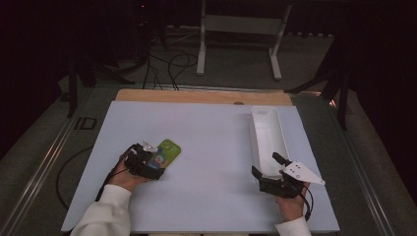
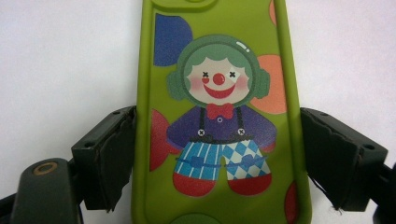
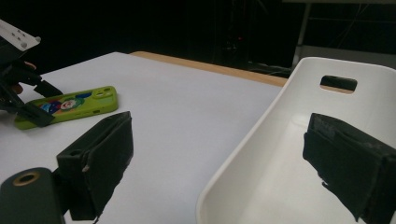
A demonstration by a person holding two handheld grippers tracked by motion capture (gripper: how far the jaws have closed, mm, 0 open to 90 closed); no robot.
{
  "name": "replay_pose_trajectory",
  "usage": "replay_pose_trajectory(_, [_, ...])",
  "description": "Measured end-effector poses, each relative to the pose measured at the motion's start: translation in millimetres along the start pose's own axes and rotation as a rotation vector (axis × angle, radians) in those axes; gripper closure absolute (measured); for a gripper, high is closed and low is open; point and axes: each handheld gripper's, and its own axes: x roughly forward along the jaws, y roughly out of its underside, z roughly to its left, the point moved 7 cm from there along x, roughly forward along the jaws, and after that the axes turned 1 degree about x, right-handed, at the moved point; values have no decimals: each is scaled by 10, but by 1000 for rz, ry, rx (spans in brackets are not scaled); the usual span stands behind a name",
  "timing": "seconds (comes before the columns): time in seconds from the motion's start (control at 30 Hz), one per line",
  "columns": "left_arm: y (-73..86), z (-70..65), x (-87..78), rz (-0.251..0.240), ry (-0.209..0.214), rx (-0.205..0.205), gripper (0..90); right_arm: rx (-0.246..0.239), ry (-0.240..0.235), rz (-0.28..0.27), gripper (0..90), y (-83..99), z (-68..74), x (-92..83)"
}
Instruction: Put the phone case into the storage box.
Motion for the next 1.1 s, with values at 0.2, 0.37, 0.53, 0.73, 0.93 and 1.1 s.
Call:
replay_pose_trajectory(0.2, [-16,16,-25,-16,-7,-12,164,1,-1,0,85,-2,1,0])
replay_pose_trajectory(0.37, [-45,31,-87,-40,-14,-15,164,3,-1,-1,85,-4,1,1])
replay_pose_trajectory(0.53, [-89,23,-149,-63,-20,-18,164,3,-2,-2,85,-6,4,3])
replay_pose_trajectory(0.73, [-163,-5,-230,-96,-22,-15,164,4,-2,-2,85,-6,1,3])
replay_pose_trajectory(0.93, [-227,-13,-314,-132,-31,-16,163,6,-2,-3,85,-7,1,5])
replay_pose_trajectory(1.1, [-270,-27,-371,-153,-35,-13,164,6,-3,-4,84,-7,3,8])
